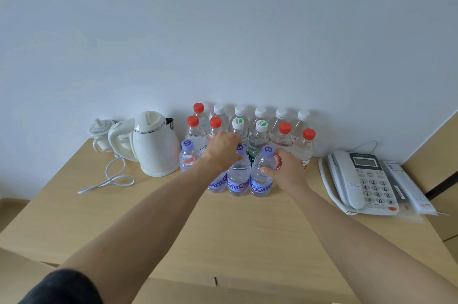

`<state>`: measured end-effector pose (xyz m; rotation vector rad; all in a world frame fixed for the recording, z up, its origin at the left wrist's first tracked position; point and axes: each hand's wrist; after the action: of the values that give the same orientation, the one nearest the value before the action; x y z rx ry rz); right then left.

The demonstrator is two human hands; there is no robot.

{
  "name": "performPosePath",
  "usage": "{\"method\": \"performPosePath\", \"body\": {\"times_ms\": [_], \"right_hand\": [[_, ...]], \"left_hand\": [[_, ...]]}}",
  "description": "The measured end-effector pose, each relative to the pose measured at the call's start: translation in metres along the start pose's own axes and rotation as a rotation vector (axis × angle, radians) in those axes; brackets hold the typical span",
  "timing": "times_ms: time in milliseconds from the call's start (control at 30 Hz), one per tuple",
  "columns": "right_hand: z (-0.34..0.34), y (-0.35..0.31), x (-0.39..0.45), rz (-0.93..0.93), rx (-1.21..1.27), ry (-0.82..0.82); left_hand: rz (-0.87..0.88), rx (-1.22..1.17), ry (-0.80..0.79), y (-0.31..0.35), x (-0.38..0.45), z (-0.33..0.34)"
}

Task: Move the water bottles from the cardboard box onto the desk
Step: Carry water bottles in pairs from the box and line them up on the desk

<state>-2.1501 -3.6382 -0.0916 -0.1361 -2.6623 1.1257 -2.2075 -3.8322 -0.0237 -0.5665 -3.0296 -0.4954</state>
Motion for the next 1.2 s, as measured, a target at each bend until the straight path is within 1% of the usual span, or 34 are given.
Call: {"method": "performPosePath", "body": {"times_ms": [167,367,467,567,633,700,767,833,900,1200], "right_hand": [[-0.001,-0.002,0.000,-0.008,-0.026,-0.006],[0.001,-0.004,-0.002,-0.003,-0.036,0.016],[0.000,-0.005,-0.003,0.004,-0.038,0.007],[0.000,-0.006,-0.007,0.006,-0.035,0.006],[0.000,-0.006,-0.011,-0.007,-0.014,0.041],[-0.001,-0.009,-0.016,-0.059,-0.009,0.115],[-0.003,-0.013,-0.018,-0.151,-0.036,0.169],[-0.006,-0.015,-0.020,-0.238,-0.093,0.169],[-0.007,-0.015,-0.023,-0.282,-0.153,0.148],[-0.010,-0.018,-0.029,-0.203,-0.216,0.085]], "left_hand": [[-0.001,0.007,0.020,-0.001,-0.002,0.001],[0.021,0.110,0.144,-0.002,-0.009,0.009],[0.025,0.119,0.168,-0.005,-0.012,0.012],[0.065,0.125,0.213,-0.010,-0.017,0.014],[0.089,0.155,0.236,-0.013,-0.022,0.016],[0.088,0.175,0.250,-0.015,-0.027,0.018],[0.071,0.182,0.247,-0.016,-0.032,0.019],[0.061,0.168,0.238,-0.017,-0.037,0.020],[0.052,0.149,0.233,-0.017,-0.040,0.021],[0.050,0.116,0.194,-0.016,-0.040,0.019]]}}
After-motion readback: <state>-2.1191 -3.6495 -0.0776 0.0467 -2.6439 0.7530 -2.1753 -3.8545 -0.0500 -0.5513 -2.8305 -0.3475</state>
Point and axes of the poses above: each hand's wrist, its own x-axis towards the middle knuckle, its own z-axis out of the palm, y = z × x, and after that the axes turned 5 degrees about -z, right-handed
